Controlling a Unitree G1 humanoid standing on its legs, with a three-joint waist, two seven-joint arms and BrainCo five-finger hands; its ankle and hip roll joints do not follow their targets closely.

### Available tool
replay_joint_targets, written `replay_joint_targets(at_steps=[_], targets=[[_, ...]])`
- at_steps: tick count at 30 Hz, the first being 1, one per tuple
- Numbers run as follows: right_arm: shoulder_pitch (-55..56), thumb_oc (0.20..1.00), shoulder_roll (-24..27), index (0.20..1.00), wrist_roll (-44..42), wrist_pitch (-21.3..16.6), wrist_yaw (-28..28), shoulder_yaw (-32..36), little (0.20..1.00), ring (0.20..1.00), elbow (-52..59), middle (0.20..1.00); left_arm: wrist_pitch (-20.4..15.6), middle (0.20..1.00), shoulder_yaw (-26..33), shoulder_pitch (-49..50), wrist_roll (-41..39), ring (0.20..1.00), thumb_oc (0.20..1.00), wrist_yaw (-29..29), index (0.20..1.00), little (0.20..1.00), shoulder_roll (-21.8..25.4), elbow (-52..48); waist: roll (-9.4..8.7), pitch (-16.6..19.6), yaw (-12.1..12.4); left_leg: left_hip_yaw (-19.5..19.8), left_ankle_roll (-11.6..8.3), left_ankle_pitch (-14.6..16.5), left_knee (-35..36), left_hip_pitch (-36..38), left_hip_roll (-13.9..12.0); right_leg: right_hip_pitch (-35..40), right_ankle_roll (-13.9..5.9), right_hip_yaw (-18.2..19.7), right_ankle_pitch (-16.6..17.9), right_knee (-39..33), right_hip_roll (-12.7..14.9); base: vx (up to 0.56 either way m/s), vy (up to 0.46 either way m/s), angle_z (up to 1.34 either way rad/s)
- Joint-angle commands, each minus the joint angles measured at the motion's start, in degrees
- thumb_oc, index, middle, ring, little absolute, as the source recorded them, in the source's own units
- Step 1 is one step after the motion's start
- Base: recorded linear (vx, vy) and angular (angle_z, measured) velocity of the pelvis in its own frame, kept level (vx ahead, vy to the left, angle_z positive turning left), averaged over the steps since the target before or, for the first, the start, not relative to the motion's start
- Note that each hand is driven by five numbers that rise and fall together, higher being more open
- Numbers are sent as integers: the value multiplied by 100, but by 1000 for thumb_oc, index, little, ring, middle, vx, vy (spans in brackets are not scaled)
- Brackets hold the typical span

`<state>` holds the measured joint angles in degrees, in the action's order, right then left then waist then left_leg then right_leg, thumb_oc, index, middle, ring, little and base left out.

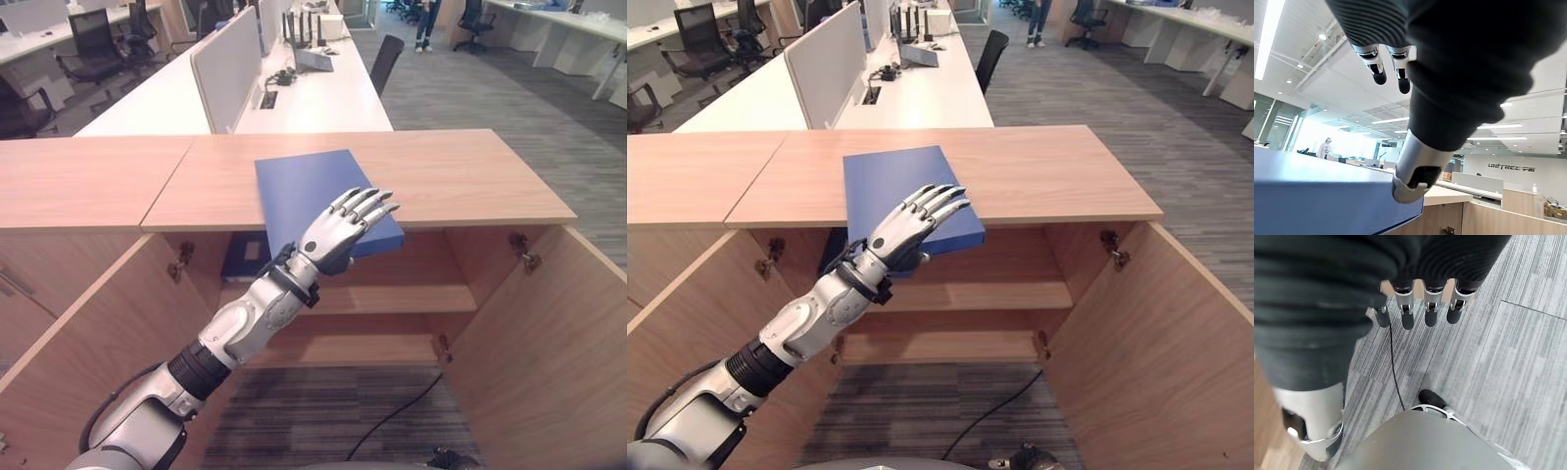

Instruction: Put the empty folder in the office cabinet

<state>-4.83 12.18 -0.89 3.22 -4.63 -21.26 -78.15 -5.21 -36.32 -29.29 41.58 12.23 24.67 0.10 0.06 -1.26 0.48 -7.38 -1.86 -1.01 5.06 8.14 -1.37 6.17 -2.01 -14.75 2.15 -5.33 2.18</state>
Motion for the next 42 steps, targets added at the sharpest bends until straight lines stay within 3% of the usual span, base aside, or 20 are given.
replay_joint_targets(at_steps=[1, 8, 25, 42], targets=[[-361, 1000, -154, 1000, 80, 76, -88, -218, 1000, 1000, -294, 1000, 83, 1000, 183, -565, 179, 1000, 1000, 288, 1000, 1000, -55, 223, -420, -128, -11, 94, 57, 647, -6, 132, 68, 181, -477, -74, -61, 33, 280, 0, 0, 0], [-357, 1000, -186, 1000, 131, 115, -121, -228, 1000, 1000, -328, 1000, 408, 1000, 222, -416, 273, 1000, 1000, 408, 1000, 1000, -233, 924, -435, -125, -21, 86, 58, 647, -6, 143, 61, 187, -463, -64, -69, 33, 267, 0, 0, 0], [-349, 1000, -189, 1000, 200, 159, -208, -106, 1000, 1000, -482, 1000, 690, 1000, 208, -118, 426, 1000, 1000, 624, 1000, 1000, -374, 1795, -390, -96, -1, 91, 60, 660, -6, 202, 66, 243, -456, -78, -95, 33, 267, 0, 0, 0], [-351, 1000, -207, 1000, 363, 120, -243, -257, 1000, 1000, -546, 1000, 1063, 1000, 447, -998, 1096, 1000, 1000, 1239, 1000, 1000, -310, 1855, -387, -21, -80, 82, 40, 679, -6, 244, 56, 272, -454, -47, -119, 33, 240, 0, 0, 0]])
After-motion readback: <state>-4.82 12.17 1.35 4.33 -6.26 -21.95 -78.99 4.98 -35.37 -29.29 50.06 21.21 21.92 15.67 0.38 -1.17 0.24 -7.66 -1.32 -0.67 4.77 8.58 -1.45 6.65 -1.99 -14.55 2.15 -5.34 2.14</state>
